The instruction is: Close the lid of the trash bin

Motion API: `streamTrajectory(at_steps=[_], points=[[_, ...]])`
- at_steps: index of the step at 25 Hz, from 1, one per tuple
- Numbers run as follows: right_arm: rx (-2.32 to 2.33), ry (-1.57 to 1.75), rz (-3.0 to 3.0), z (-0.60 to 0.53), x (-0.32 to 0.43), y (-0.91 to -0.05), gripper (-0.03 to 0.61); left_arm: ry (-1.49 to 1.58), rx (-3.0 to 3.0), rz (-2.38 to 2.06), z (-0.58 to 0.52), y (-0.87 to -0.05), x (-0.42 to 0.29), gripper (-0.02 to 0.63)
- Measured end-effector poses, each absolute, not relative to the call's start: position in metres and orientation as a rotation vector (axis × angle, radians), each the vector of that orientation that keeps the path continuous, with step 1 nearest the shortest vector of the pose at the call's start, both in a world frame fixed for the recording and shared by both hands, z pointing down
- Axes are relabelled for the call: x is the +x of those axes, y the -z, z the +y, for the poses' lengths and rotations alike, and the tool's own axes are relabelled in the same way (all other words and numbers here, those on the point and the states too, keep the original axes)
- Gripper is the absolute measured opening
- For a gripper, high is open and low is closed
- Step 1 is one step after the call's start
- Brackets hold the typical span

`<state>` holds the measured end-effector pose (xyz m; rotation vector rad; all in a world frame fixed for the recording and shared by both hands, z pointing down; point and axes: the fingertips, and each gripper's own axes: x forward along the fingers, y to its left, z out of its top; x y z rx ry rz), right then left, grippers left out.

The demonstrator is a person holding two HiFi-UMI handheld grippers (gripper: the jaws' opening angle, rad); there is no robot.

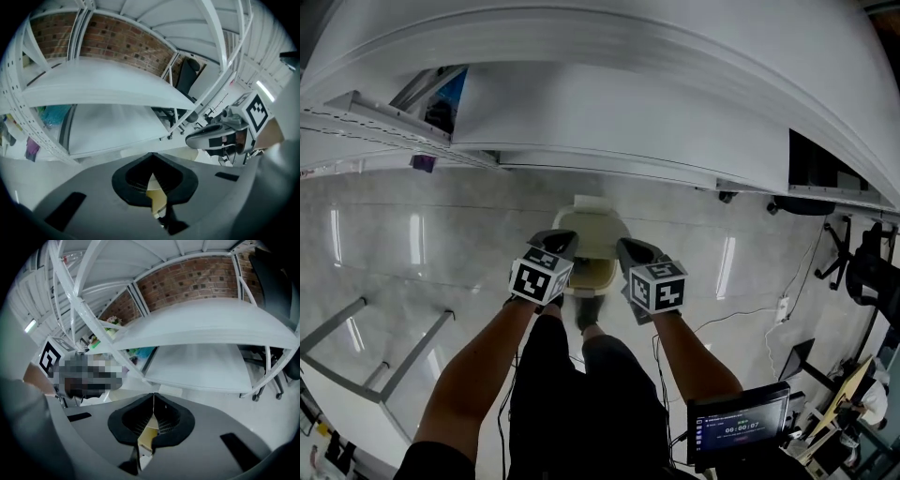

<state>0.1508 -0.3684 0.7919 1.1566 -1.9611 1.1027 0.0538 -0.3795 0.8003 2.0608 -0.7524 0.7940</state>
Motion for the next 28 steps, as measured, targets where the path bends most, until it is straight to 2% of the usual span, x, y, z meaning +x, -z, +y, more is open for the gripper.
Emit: streamTrajectory(at_steps=[12,20,28], points=[[1.052,-1.297,-1.788,-0.216,0.149,-0.905,0.008,-1.001,1.964,-0.619,-0.241,-0.909,0.044,-0.009],[0.992,-1.317,-1.719,-0.187,0.150,-0.971,0.008,-1.012,1.897,-0.634,-0.226,-0.964,0.050,-0.009],[1.003,-1.318,-1.704,-0.185,0.152,-0.976,0.007,-1.003,1.924,-0.605,-0.225,-0.968,0.051,-0.009]])
